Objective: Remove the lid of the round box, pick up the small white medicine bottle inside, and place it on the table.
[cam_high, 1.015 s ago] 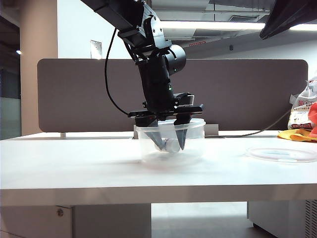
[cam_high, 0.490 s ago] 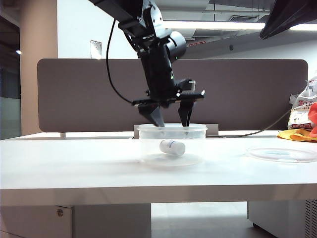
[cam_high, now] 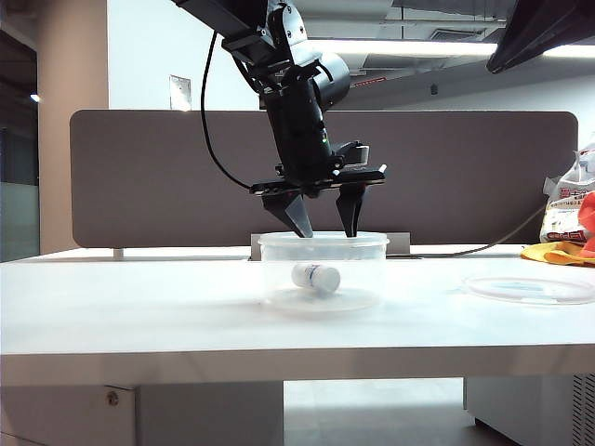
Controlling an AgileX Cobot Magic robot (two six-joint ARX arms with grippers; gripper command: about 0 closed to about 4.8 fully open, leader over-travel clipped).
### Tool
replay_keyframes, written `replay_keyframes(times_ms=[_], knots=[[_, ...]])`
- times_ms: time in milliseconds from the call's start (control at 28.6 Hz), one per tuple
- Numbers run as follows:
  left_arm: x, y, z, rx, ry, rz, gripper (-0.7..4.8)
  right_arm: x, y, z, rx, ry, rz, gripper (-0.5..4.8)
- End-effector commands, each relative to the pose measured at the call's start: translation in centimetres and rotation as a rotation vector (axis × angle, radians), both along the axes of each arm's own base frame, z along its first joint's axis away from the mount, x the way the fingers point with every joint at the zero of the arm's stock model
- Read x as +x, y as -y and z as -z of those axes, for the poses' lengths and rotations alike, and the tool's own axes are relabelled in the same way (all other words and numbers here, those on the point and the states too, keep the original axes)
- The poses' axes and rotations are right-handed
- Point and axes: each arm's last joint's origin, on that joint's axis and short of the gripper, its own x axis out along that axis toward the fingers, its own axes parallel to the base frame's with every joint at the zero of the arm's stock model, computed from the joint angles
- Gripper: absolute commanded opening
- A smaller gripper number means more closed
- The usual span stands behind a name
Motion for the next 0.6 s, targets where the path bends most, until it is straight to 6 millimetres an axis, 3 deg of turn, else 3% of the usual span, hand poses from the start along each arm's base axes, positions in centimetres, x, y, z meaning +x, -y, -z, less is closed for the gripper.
replay_keyframes(times_ms=[35, 385, 595], knots=[[-0.2, -0.2, 0.0, 0.015, -0.018, -0.002, 3.10, 0.0, 0.0, -0.3, 0.003, 0.024, -0.009, -0.06], [-0.8, -0.7, 0.2, 0.062, -0.092, -0.001, 3.10, 0.1, -0.5, -0.1, -0.019, 0.023, -0.005, -0.06], [-1.2, -0.8, -1.4, 0.031, -0.064, 0.005, 3.10, 0.4, -1.5, 0.3, -0.031, 0.009, -0.035, -0.06]])
